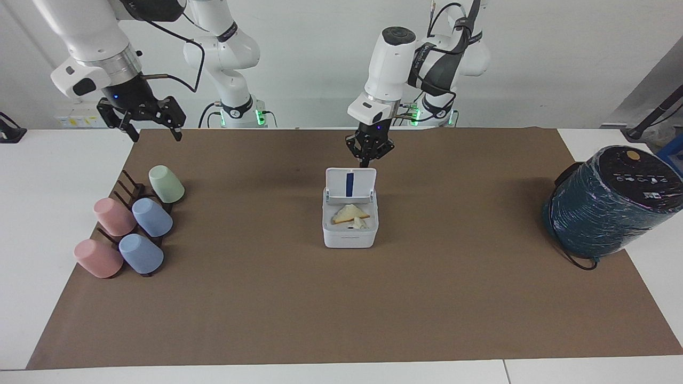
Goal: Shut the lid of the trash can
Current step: 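Swing the left arm toward the white trash can and its lid, then push the white lid down over the trash can with the left gripper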
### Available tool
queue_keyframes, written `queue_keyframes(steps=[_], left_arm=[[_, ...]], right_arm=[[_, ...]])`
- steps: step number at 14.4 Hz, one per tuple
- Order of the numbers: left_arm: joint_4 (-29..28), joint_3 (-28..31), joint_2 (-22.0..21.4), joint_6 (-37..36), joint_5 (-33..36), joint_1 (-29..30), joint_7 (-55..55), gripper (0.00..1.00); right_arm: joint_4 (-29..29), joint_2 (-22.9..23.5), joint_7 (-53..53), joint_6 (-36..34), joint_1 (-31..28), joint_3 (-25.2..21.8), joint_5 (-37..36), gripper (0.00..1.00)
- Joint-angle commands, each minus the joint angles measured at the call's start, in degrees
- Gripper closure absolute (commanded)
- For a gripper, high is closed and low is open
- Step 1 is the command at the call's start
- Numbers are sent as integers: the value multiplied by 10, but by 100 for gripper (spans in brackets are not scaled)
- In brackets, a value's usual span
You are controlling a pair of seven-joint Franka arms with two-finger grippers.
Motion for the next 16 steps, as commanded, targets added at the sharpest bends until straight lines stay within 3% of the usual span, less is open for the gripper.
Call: queue_keyframes(steps=[1, 4, 13, 16], left_arm=[[-3, 8, 15, 61, -5, -2, -9, 91], [7, 9, 42, 118, -5, 9, -11, 91], [16, 9, 86, 187, -16, 23, -9, 91], [27, 9, 120, 216, -20, 20, -11, 91]], right_arm=[[-4, -8, 4, -8, -3, 4, -2, 0], [-4, -8, 4, -8, -3, 4, -2, 0], [-4, -8, 4, -8, -3, 4, -2, 0], [-4, -8, 4, -8, -3, 4, -2, 0]])
